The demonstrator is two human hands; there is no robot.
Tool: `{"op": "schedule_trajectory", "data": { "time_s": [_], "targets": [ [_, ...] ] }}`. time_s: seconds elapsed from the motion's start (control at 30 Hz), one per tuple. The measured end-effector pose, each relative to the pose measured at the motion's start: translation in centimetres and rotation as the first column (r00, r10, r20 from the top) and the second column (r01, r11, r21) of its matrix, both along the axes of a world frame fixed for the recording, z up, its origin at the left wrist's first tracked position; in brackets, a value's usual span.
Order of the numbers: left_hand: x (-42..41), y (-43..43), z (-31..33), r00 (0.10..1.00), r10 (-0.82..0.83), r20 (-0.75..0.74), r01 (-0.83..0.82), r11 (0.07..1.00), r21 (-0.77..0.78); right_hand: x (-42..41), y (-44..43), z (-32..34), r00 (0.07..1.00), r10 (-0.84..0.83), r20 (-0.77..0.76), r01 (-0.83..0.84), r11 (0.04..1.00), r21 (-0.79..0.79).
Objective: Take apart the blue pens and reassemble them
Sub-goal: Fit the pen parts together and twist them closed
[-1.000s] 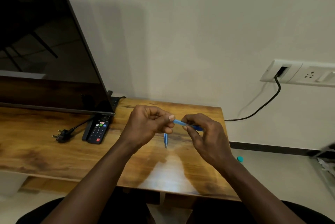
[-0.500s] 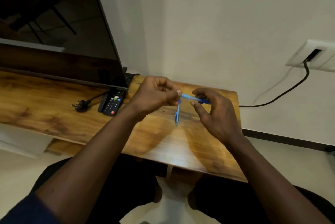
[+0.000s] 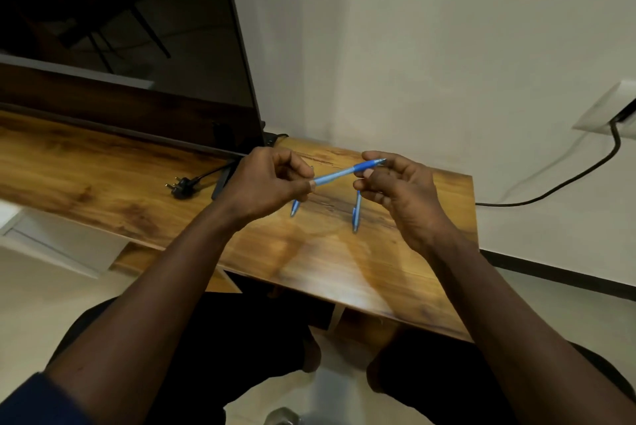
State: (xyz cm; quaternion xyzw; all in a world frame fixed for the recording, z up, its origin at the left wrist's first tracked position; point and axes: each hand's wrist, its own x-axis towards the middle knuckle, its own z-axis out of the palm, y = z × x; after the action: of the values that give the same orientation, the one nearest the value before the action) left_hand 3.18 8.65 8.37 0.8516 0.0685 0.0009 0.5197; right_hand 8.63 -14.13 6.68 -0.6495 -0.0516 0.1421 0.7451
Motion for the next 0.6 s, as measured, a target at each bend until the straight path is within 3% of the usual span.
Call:
{"op": "schedule_trajectory", "data": {
  "time_s": [0.13, 0.2, 0.27, 0.4, 0.47, 0.6],
  "targets": [
    [-0.4, 0.4, -1.6, 0.994, -0.096, -0.059, 0.106, 0.972, 0.208, 0.1, 1.1, -0.3, 0.997, 0.053, -0.064, -0.048, 0.995, 0.088],
    [-0.6, 0.3, -2.7, 0.998, -0.043, -0.048, 0.053, 0.969, 0.241, 0.3, 1.6, -0.8, 0.997, 0.048, -0.059, -0.049, 0.998, -0.024],
    [-0.6, 0.3, -3.9, 0.999, 0.031, -0.041, -0.020, 0.970, 0.243, 0.5, 1.7, -1.8, 1.000, 0.003, 0.007, -0.001, 0.962, -0.272],
    [-0.2, 0.0, -5.7, 0.991, 0.099, -0.090, -0.069, 0.957, 0.283, 0.3, 0.5, -4.2, 0.978, 0.062, 0.201, 0.113, 0.649, -0.752],
    [0.0, -0.6, -6.8, 0.988, 0.131, -0.084, -0.095, 0.934, 0.345, 0.0, 0.3, -4.9, 0.973, 0.116, 0.198, 0.105, 0.543, -0.833],
    [0.3, -2.2, -8.4, 0.983, 0.174, -0.057, -0.127, 0.875, 0.467, -0.8, 0.1, -6.0, 0.956, 0.246, 0.160, 0.037, 0.438, -0.898]
  ]
}}
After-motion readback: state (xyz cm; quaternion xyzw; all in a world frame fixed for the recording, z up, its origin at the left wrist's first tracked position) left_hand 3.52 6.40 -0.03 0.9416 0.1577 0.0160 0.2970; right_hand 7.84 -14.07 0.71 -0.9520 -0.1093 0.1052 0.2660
